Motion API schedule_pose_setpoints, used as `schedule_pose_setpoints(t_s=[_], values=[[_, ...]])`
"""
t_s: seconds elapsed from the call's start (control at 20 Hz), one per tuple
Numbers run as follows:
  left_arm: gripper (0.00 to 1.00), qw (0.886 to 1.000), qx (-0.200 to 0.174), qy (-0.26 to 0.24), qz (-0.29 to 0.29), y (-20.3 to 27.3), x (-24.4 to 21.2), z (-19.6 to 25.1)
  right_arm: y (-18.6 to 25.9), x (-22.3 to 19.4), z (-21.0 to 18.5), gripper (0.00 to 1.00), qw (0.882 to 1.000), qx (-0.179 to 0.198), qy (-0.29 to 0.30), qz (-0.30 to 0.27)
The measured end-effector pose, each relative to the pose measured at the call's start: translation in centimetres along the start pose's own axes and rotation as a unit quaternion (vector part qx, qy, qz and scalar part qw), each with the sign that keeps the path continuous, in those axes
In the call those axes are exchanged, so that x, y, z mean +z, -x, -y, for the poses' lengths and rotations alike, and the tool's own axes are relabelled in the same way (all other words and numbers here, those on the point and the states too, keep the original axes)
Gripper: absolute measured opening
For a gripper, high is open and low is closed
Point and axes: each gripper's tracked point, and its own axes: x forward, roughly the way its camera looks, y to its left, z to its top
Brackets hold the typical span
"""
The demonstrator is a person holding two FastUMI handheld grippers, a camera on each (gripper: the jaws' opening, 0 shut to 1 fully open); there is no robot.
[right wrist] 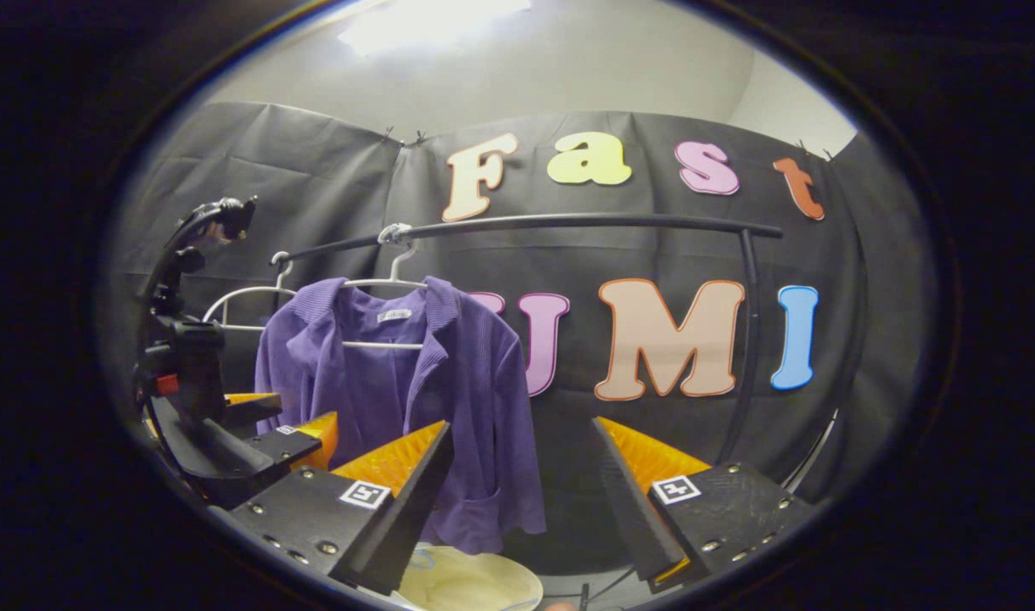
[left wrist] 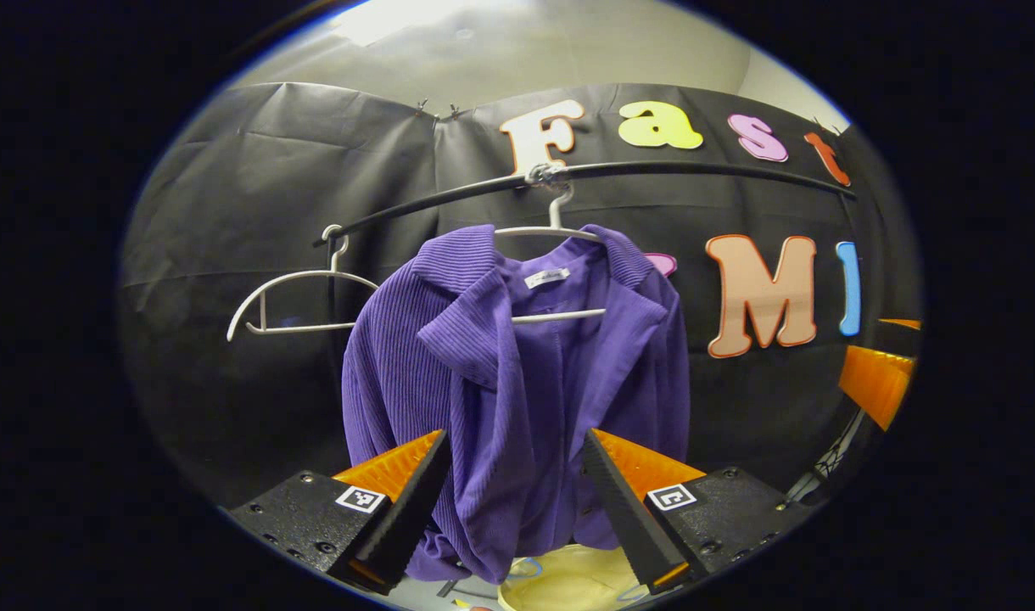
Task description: Grasp the clothes on the hanger with both hands and then place them into the laundry hamper below.
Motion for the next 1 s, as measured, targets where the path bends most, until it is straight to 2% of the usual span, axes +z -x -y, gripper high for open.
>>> schedule_pose_setpoints(t_s=[0.25,0.4,0.5,0.55,0.7,0.85,0.95,1.0], values=[[0.95,0.999,0.044,-0.012,0.011,-4.1,-0.3,-2.5,-3.6,-0.6,-0.7,0.94,1.0,0.0,-0.001,-0.006],[0.95,0.998,0.049,-0.024,0.011,-5.9,-0.7,-3.1,-5.4,-1.4,-2.0,0.96,1.0,0.011,0.0,-0.012],[0.96,0.999,0.04,-0.032,0.014,-6.7,-0.6,-3.2,-6.4,-1.6,-3.2,0.94,1.0,0.022,-0.003,-0.015],[0.85,0.999,0.035,-0.034,0.012,-7.2,-0.9,-3.2,-6.8,-1.8,-3.9,0.96,0.999,0.028,-0.004,-0.017],[0.5,0.999,0.016,-0.027,0.007,-7.8,-1.1,-3.2,-8.1,-2.5,-5.6,0.94,0.999,0.042,-0.007,-0.022],[0.17,0.999,0.013,-0.029,0.009,-7.7,-0.9,-4.0,-9.2,-2.9,-6.9,0.94,0.999,0.048,-0.009,-0.025],[0.02,0.999,0.012,-0.032,0.006,-7.6,-0.9,-4.3,-9.7,-3.1,-7.6,0.94,0.998,0.051,-0.013,-0.027],[0.02,0.999,0.009,-0.034,0.004,-7.6,-0.8,-4.3,-10.2,-3.2,-8.2,0.94,0.998,0.052,-0.015,-0.029]])
